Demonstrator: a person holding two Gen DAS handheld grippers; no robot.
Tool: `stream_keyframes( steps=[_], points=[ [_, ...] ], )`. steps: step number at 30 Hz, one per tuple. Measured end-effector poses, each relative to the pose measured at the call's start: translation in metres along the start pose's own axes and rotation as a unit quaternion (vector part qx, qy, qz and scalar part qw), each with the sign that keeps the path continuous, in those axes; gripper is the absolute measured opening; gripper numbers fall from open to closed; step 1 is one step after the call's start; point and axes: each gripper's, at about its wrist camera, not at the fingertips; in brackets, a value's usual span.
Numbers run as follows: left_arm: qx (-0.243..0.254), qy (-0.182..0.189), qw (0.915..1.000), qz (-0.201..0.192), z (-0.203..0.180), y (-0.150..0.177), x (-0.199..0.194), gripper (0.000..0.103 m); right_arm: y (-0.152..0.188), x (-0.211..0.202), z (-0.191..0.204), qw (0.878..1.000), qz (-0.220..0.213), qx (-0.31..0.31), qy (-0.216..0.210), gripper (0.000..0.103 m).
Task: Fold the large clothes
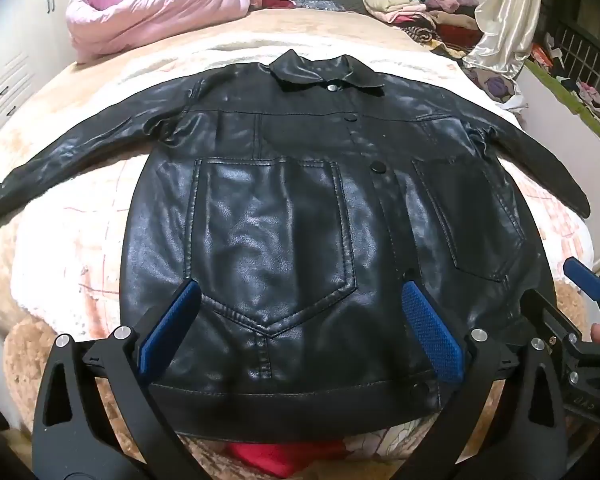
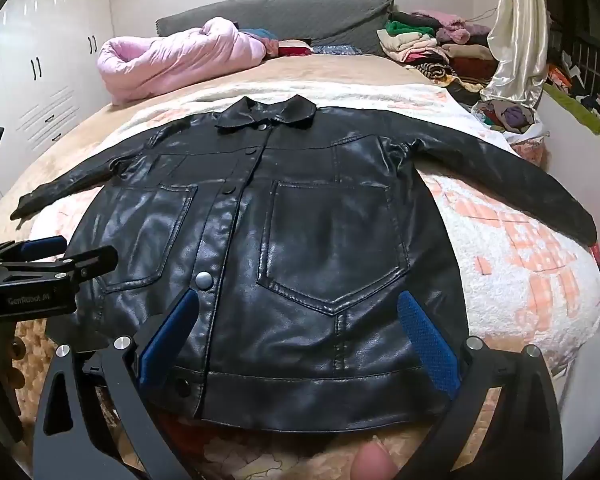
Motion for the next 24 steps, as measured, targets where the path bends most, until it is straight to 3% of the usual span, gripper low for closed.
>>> stream_keyframes(
  steps=[24],
  points=[
    [-0.003,0.004,1.0,0.002,0.0002,0.0,0.0008,0.094,-0.003,-0.0058,-0.0001,1.0,-0.008,0.01,-0.006,0.099]
  ],
)
Point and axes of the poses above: each gripper's, at about its wrist camera, not at the fingertips, and x roughly the way its jaws point, z to its left, y to its underside, and after that the axes turned 13 degrees about -y, right-handed
